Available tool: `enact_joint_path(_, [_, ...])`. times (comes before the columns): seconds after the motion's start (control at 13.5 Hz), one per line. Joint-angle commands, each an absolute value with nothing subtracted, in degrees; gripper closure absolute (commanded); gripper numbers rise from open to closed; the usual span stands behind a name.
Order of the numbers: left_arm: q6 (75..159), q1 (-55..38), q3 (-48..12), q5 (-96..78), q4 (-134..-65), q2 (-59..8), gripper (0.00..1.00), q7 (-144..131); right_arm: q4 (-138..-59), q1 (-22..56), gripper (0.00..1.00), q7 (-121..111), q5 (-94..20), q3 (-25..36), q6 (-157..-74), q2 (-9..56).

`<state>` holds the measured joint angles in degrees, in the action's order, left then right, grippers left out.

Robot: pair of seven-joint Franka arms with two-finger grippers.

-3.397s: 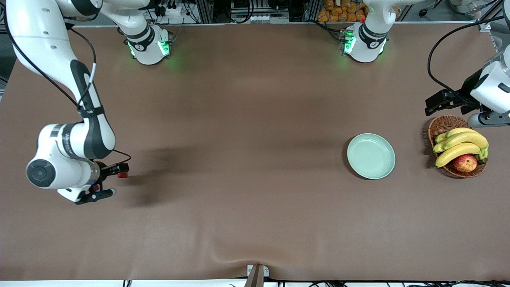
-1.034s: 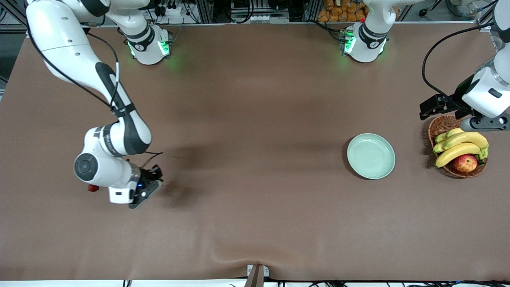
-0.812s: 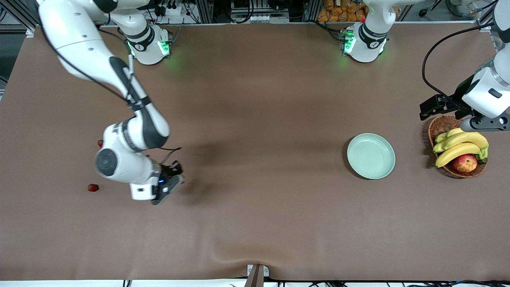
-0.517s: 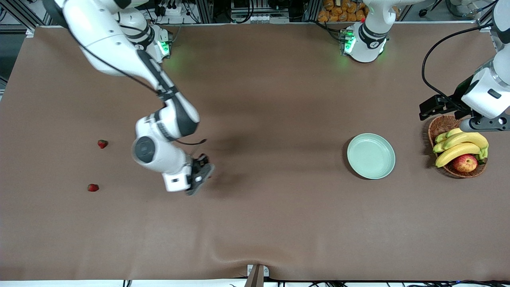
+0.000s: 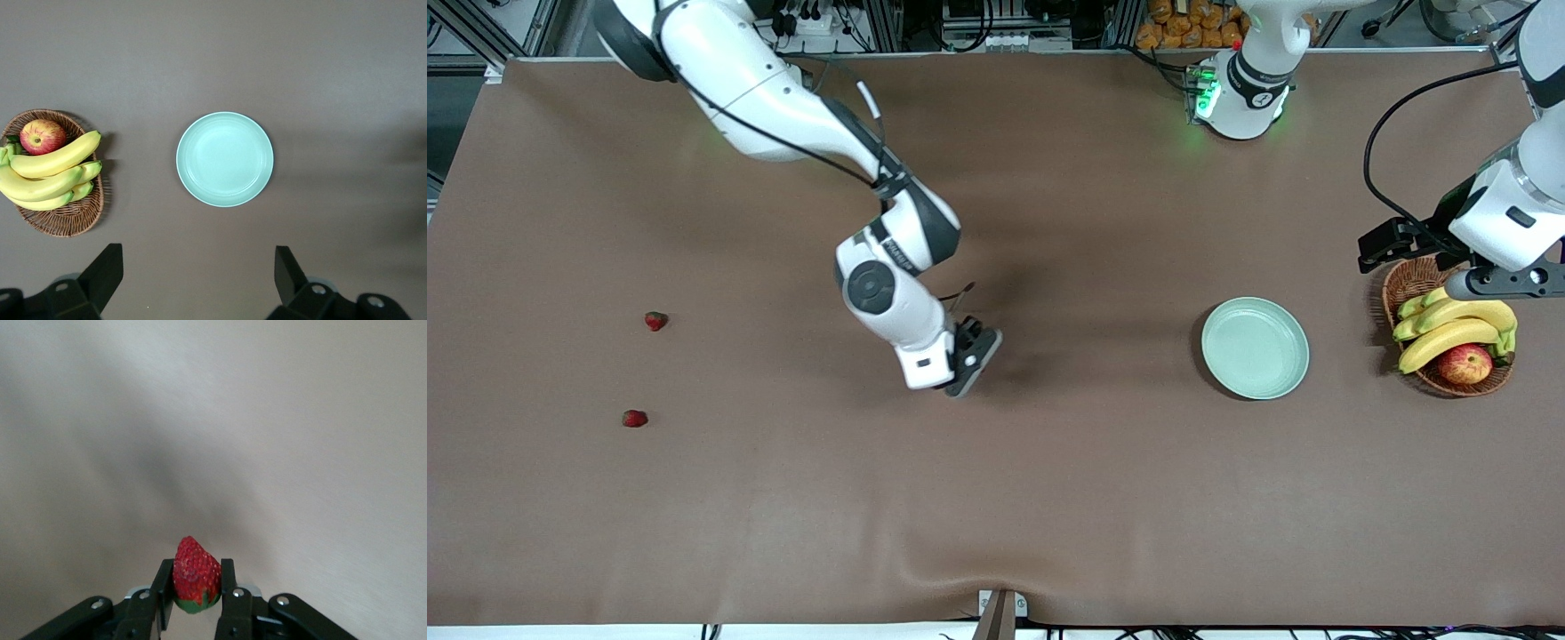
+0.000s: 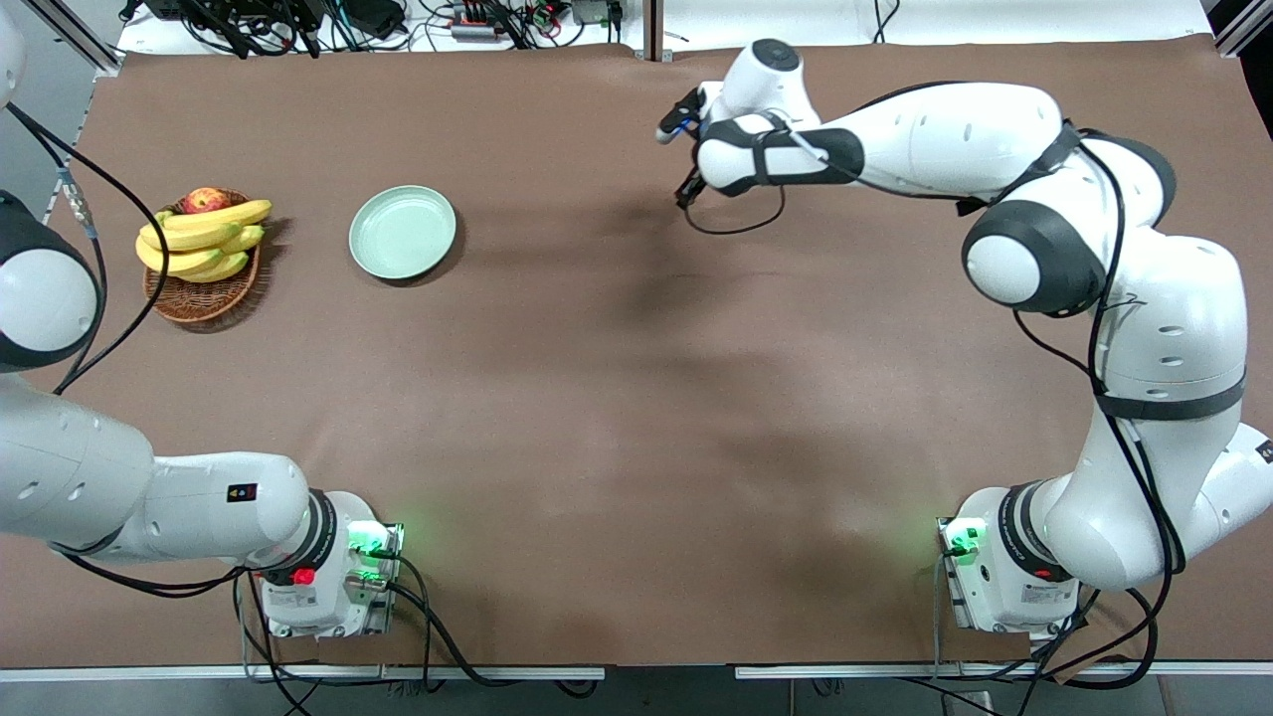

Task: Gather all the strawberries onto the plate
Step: 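Carry the strawberry to mid-table with the right gripper and release it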

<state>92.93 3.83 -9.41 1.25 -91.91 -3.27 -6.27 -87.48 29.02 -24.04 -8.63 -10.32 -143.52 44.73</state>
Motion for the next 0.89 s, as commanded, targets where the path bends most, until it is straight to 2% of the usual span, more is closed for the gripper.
enact_joint_path(0.0, [94.0, 3.9, -9.8, 2.0, -93.1, -3.2, 0.00, -6.9, -82.0, 35.1, 1.00, -19.6, -7.6, -7.2, -143.8, 48.2])
enact_joint_path(0.15, [94.0, 3.6, -9.8, 2.0, -93.3, -3.2, 0.00, -7.1, -79.4, 40.4, 1.00, -18.0, -7.5, -3.2, -143.8, 50.2])
enact_joint_path(0.44, [94.0, 2.2, -9.9, 2.0, -93.9, -3.4, 0.00, -8.8, -73.3, 45.7, 1.00, -17.0, -6.9, 1.4, -143.6, 55.6])
enact_joint_path(0.52, [94.4, 1.8, -9.9, 2.0, -93.9, -3.9, 0.00, -9.7, -73.2, 46.2, 0.88, -17.0, -6.9, 1.7, -143.5, 55.9])
enact_joint_path(0.59, [94.7, 0.8, -9.9, 2.0, -93.9, -4.2, 0.00, -10.7, -73.2, 46.2, 0.25, -17.0, -6.6, 2.0, -143.1, 55.7])
enact_joint_path(0.66, [94.7, -0.5, -9.8, 2.1, -94.0, -4.8, 0.00, -12.9, -73.1, 46.2, 0.00, -17.4, -4.8, 3.1, -142.7, 55.2])
enact_joint_path(0.81, [95.5, -2.1, -9.9, 2.1, -94.0, -6.1, 0.00, -16.6, -73.2, 45.5, 0.00, -17.4, -2.6, 3.3, -139.3, 52.7])
